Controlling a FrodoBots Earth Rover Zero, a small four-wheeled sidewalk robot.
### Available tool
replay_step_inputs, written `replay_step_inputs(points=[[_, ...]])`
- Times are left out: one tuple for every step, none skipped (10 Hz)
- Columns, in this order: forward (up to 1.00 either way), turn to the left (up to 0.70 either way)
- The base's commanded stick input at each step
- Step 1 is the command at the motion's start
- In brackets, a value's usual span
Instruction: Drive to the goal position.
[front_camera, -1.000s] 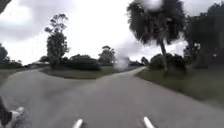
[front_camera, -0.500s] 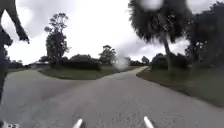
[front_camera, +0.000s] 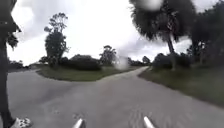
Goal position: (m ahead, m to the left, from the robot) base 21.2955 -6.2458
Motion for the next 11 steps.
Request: replay_step_inputs(points=[[0.7, 0.0], [0.7, 0.0], [0.7, 0.0], [0.7, 0.0], [0.7, 0.0], [0.7, 0.0], [0.7, 0.0], [0.7, 0.0], [0.7, 0.0], [0.7, 0.0], [0.7, 0.0]])
